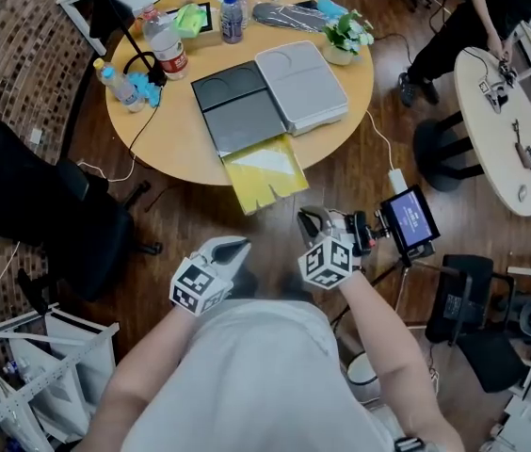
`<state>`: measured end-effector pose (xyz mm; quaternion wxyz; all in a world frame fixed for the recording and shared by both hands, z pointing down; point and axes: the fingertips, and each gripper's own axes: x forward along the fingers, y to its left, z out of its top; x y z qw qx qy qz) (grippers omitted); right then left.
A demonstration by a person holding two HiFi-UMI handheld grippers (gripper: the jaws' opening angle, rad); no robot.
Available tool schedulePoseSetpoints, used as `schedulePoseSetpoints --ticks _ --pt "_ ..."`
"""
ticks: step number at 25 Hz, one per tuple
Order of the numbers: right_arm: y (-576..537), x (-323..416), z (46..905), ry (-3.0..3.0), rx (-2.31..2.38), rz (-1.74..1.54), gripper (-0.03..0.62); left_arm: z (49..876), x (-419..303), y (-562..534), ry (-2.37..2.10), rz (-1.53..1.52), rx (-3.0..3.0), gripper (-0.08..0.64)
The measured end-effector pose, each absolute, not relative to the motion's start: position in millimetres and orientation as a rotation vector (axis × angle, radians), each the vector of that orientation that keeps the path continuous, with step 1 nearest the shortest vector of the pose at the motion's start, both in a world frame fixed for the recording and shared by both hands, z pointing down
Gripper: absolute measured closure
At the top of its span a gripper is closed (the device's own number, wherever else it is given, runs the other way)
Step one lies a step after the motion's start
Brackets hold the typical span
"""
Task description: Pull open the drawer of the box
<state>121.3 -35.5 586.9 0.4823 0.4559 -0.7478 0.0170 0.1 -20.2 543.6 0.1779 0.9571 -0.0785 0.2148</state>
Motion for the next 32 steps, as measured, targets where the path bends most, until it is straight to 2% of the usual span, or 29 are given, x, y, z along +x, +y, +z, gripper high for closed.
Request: schedulePoseSetpoints --ticks 15,32 --pt "70.8 115.5 516.6 -2.179 1.216 0.152 0.580 525.0 44.3 87.0 -0.407 0.551 2.692 0.554" --pt "147.7 80.7 476.8 -2.441 1.237 0.289 0.584 496.6 10.5 135.5 -0.600 0.430 2.714 0.554"
